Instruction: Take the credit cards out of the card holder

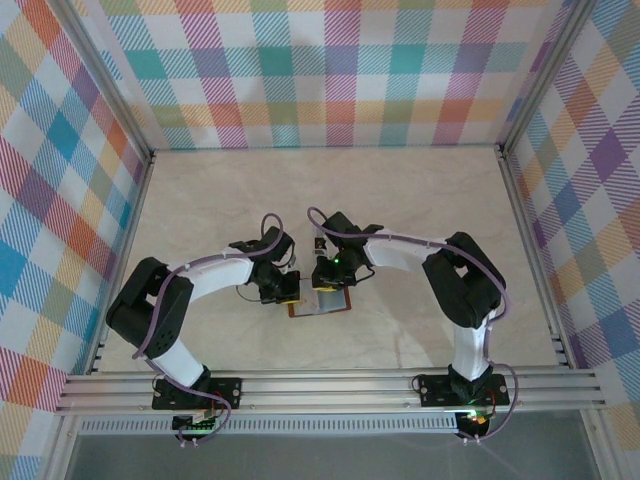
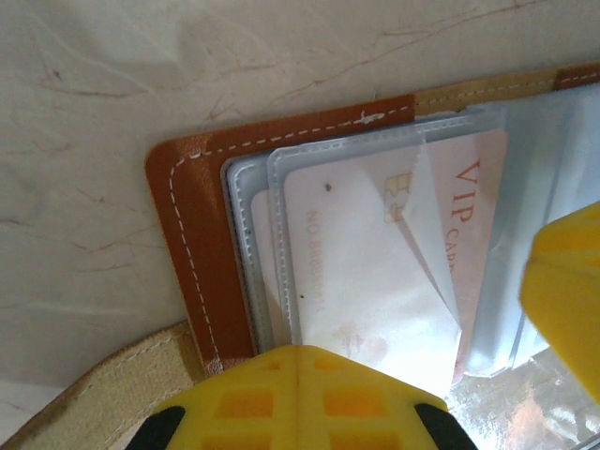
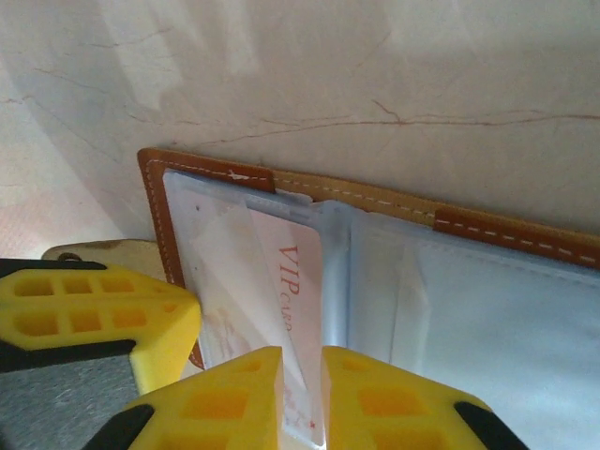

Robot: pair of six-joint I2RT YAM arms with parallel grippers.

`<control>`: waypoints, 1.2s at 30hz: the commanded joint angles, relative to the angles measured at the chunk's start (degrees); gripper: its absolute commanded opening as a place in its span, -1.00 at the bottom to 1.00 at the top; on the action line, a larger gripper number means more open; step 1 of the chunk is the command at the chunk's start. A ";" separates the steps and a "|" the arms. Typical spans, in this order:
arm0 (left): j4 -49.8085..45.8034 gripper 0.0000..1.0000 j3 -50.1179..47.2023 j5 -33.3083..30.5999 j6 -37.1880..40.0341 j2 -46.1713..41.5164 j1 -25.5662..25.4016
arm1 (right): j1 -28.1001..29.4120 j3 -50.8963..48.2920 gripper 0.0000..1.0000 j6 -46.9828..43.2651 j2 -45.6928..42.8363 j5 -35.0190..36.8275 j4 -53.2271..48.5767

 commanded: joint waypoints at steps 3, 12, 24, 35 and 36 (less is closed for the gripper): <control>-2.61 -0.94 0.61 -2.70 0.85 1.89 -0.45 | -0.18 -0.87 -0.62 0.39 1.53 -3.18 3.07; -2.79 -0.94 0.34 -2.79 0.82 2.51 -0.67 | -0.43 -1.14 -0.62 0.26 2.51 -1.79 2.51; -2.96 -0.94 0.47 -2.96 0.75 2.81 -0.85 | -0.44 -1.31 -0.60 -0.41 0.57 3.70 -1.64; -3.22 -0.93 0.62 -2.99 0.85 3.03 -0.85 | -0.44 -1.76 -0.53 0.06 -2.33 3.33 -1.52; -3.19 -0.93 0.68 -2.97 0.79 3.05 -0.87 | -0.43 -2.03 -0.52 0.21 -2.66 3.18 -1.21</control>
